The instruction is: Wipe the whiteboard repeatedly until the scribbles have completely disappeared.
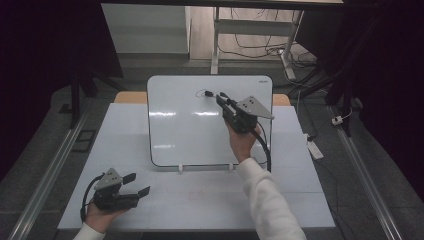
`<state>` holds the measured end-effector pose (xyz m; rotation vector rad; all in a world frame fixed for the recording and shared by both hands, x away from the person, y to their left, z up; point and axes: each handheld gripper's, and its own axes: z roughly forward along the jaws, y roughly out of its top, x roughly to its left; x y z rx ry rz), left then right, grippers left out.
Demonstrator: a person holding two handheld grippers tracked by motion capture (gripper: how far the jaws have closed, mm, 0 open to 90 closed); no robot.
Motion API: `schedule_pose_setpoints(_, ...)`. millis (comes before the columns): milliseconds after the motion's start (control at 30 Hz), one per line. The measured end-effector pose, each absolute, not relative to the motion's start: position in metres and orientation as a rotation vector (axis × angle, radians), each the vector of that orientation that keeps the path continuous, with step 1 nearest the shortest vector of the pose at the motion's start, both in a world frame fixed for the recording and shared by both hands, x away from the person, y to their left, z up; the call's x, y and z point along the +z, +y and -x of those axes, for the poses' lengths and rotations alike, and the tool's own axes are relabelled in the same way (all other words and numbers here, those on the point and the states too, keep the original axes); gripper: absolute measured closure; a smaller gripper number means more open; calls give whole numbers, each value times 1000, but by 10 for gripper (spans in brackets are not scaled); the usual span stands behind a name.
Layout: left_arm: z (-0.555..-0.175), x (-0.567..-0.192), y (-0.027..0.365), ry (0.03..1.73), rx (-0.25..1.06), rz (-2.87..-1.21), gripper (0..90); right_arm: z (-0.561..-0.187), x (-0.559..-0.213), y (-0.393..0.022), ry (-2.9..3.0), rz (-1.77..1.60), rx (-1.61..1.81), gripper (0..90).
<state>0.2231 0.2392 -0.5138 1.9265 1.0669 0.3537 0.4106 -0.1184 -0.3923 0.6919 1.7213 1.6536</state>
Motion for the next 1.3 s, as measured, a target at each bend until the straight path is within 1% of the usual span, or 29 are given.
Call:
schedule_pose_setpoints(167, -223, -513, 239, 1066, 356, -1926, 268, -408, -397, -103, 1772, -640, 1646, 800)
schedule_pose_setpoints(400, -222, -514, 241, 1070, 353, -1920, 268, -414, -389, -120, 1687, -712, 1656, 799)
schedule_pose_setpoints(500, -223, -514, 241, 1069, 353, -1922, 268, -412, -391, -116, 1716, -688, 1642, 799)
schedule_pose_setpoints(600, -223, -514, 239, 1068, 356, -1926, 268, -407, -396, -103, 1770, -625, 1619, 799)
schedule_pose_setpoints(867, -224, -515, 241, 1073, 351, -1923, 268, -414, -392, -111, 1715, -686, 1663, 799)
schedule_pose_setpoints(1033, -224, -515, 239, 1068, 352, -1928, 268, -408, -398, -91, 1775, -622, 1649, 799)
schedule_pose_setpoints(1100, -223, -514, 240, 1070, 351, -1926, 268, -408, -397, -91, 1772, -623, 1651, 799)
schedule_pose_setpoints(1300, -223, -514, 242, 1073, 353, -1918, 268, -417, -386, -110, 1664, -720, 1671, 799)
